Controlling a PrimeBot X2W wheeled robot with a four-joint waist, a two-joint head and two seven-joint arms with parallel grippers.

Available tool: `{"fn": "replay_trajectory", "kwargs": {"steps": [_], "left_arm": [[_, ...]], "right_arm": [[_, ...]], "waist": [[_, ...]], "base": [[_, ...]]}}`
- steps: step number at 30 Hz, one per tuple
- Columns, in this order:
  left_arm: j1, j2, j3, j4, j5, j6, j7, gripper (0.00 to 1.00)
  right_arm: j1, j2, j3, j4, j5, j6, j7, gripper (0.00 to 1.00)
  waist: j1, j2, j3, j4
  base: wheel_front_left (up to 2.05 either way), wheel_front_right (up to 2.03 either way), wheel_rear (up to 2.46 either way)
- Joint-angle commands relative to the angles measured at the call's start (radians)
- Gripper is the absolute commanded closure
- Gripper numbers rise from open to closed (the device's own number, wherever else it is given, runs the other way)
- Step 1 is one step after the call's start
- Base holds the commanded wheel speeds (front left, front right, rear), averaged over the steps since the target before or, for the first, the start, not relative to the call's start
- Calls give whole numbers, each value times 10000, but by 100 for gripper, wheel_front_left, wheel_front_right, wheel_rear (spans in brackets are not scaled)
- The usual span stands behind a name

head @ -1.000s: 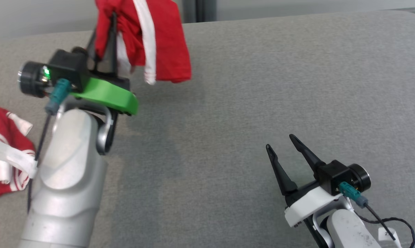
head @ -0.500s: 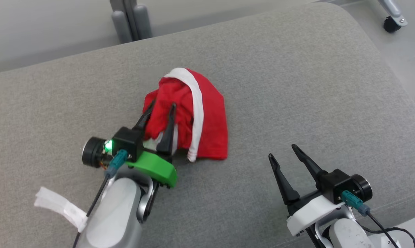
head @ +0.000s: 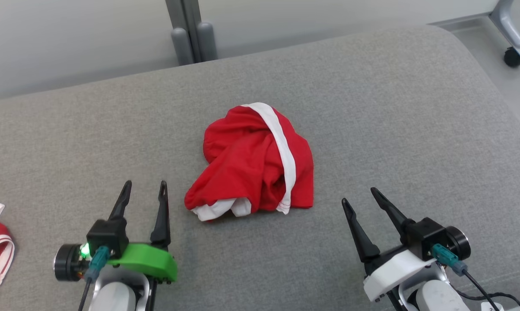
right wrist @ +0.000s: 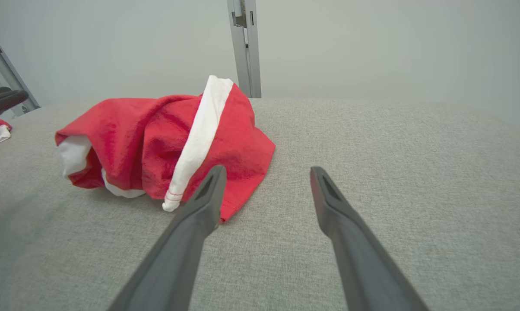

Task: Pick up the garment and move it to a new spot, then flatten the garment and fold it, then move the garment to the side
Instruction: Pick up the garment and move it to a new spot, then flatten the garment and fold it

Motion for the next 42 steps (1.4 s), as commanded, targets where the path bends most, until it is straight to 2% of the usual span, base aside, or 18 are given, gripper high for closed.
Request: {"fn": "replay_trajectory", "kwargs": {"steps": [1,8,14,24,32,37,38,39,40,41,42], "left_arm": [[359,-5,166,-151,155,-10,8,0],[1743,-96,714,-576,356,-108,8,0],[2281,-131,693,-623,506,-208,7,0],[1785,-135,318,-725,255,-299,7,0],[1447,-132,67,-616,176,-394,7,0],[1320,-134,109,-573,221,-462,7,0],[1318,-134,121,-563,216,-474,8,0],[1317,-134,127,-558,208,-480,7,0],[1313,-135,136,-556,203,-467,8,0],[1313,-135,143,-549,191,-472,8,0],[1303,-135,149,-543,168,-474,7,0]], "right_arm": [[203,-37,-42,59,78,-10,-20,0],[504,-35,-90,211,110,-10,-20,0],[690,-33,16,365,159,-10,-20,0],[-138,-38,567,811,351,-10,-20,0],[-1030,-39,459,1872,641,-10,-20,0],[-1239,-43,450,2148,726,-10,-20,0],[-1277,-43,414,2213,729,-10,-20,11],[-1306,-41,384,2281,728,-10,-20,34],[-1338,-41,333,2357,721,-10,-20,84],[-1351,-43,260,2412,749,-10,-20,100],[-1378,-43,160,2453,748,-10,-20,100]], "waist": [[0,0,-347,285],[0,0,-748,638],[0,0,-756,993],[0,0,-181,1634],[0,0,374,2373],[0,0,554,2594],[0,0,577,2613],[0,0,601,2624],[0,0,622,2628],[0,0,633,2624],[0,0,649,2613]], "base": [[0,0,0],[0,0,0],[0,0,0],[0,0,0],[0,0,0],[0,0,0],[0,0,0],[0,0,0],[0,0,0],[0,0,0],[0,0,0]]}}
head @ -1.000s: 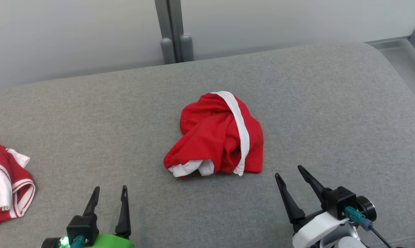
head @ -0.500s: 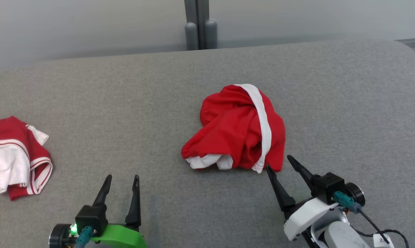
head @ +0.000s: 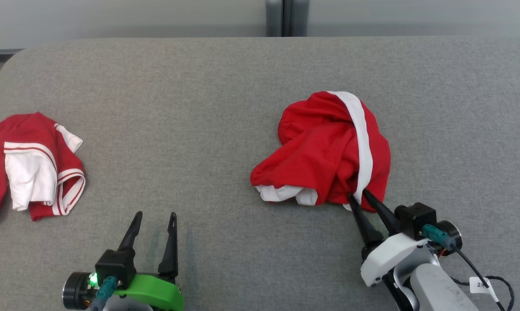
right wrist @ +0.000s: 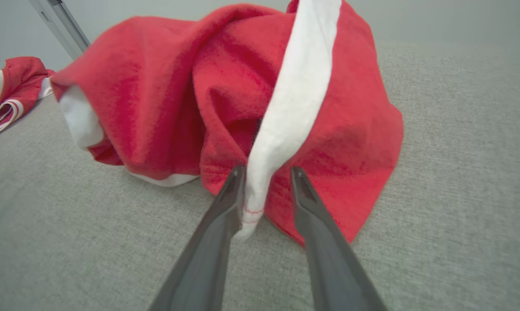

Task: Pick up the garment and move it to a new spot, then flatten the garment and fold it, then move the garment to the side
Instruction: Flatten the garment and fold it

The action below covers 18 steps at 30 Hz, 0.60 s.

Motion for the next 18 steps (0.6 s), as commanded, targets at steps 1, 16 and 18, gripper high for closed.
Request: {"fn": "replay_trajectory", "kwargs": {"steps": [1,16,18], "left_arm": [[-149,17,29,20,-90,-22,6,0],[-343,21,-561,102,-378,55,5,0],[-375,19,-729,144,-456,66,6,0]], "right_arm": [[-107,-50,-169,36,40,-10,-20,100],[-3466,-1221,-876,-1718,-1996,-10,-20,100],[-4537,-1698,-409,-1519,-2108,-10,-20,100]], "waist": [[0,0,51,9],[0,0,-250,76],[0,0,-280,262]], "base": [[0,0,0],[0,0,0],[0,0,0]]}}
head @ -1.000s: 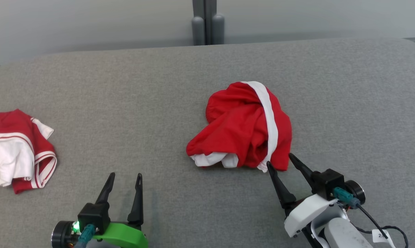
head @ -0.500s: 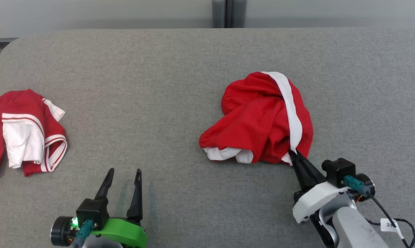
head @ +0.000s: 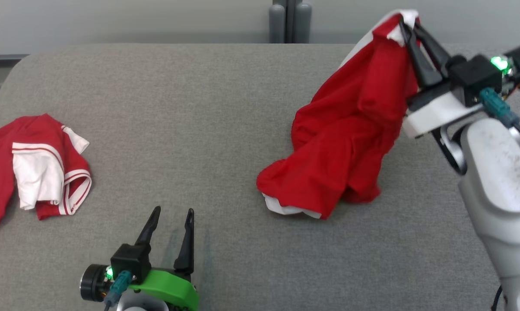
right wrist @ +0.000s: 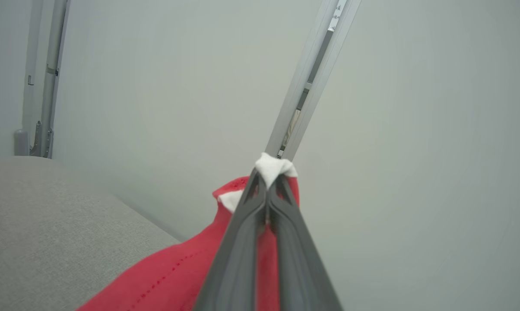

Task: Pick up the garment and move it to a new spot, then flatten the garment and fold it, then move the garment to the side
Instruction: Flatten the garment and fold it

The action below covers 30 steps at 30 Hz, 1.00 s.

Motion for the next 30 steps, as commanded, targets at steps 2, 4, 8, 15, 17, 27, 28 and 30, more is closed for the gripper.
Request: {"fn": "replay_trajectory", "kwargs": {"steps": [2,4,8,15,17,27,28,30], "left_arm": [[-157,26,-144,62,-112,56,6,0],[-154,23,-273,83,-207,104,6,0],[-108,24,-436,132,-304,159,5,0],[139,23,-378,136,-317,297,6,0],[194,21,-333,131,-333,315,6,0],[88,23,-80,100,-68,294,6,0],[53,23,-52,91,-16,281,5,0],[-27,23,19,99,23,245,5,0]], "right_arm": [[-1166,-350,674,243,-141,-10,-18,100],[-2211,-556,1301,555,-161,-10,-18,100],[-4098,-525,2408,967,-45,-12,-18,100],[-5494,-263,3449,610,629,-12,-16,100],[-5055,-333,3698,406,884,-10,-15,100],[-436,-1140,3293,80,1715,-10,-10,100],[43,-1180,3095,91,1728,-10,-10,100],[1118,-1251,2613,164,1641,-10,-9,100]], "waist": [[0,-1,-85,377],[0,-1,-95,587],[0,-1,-139,942],[0,-1,-227,964],[0,-1,-235,791],[0,-1,-216,-401],[0,-1,-204,-488],[0,-1,-193,-645]], "base": [[0,0,0],[0,0,0],[0,0,0],[0,0,0],[0,0,0],[0,0,0],[0,0,0],[0,0,0]]}}
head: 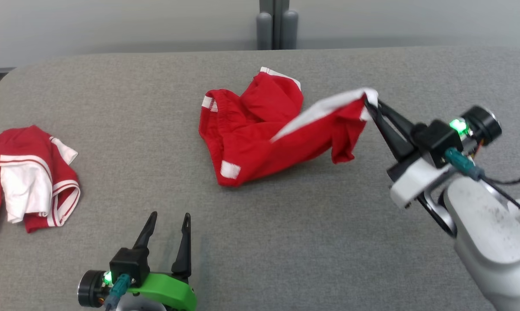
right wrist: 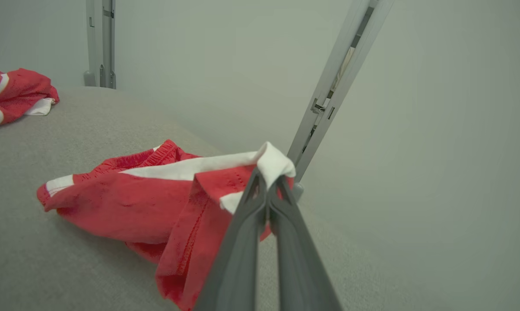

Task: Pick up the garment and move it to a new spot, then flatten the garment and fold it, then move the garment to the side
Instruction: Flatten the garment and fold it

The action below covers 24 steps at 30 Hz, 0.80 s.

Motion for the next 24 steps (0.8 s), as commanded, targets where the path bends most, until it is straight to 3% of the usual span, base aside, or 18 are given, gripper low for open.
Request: {"fn": "replay_trajectory", "kwargs": {"steps": [1,2,3,4,5,14,19,24], "left_arm": [[-193,24,75,-25,70,-51,5,0],[-198,24,102,-19,82,-56,5,0],[-199,24,135,-4,96,-61,7,0],[-208,24,155,14,97,-64,5,0],[-219,24,171,18,95,-59,5,0],[-42,24,176,174,11,18,5,0],[165,24,204,276,145,75,7,0],[408,24,269,271,195,95,7,0]], "right_arm": [[629,-47,-239,53,-91,-10,-2,100],[1046,-55,-412,126,-168,-10,-2,93],[1501,-36,-613,178,-261,-10,-4,65],[1833,6,-802,266,-296,-10,-2,20],[2209,51,-1033,356,-352,-10,-4,0],[4197,1369,-3670,-269,-1056,-10,-2,0],[4745,2146,-4406,-647,-1262,-10,-2,0],[5070,2513,-4585,-673,-1296,-10,-2,0]], "waist": [[0,0,35,-382],[0,0,30,-444],[0,0,26,-513],[0,0,12,-571],[0,0,7,-633],[0,0,-294,-987],[0,0,-552,-1016],[0,0,-773,-1017]], "base": [[0,0,0],[0,0,0],[0,0,0],[0,0,0],[0,0,0],[0,0,0],[0,0,0],[0,0,0]]}}
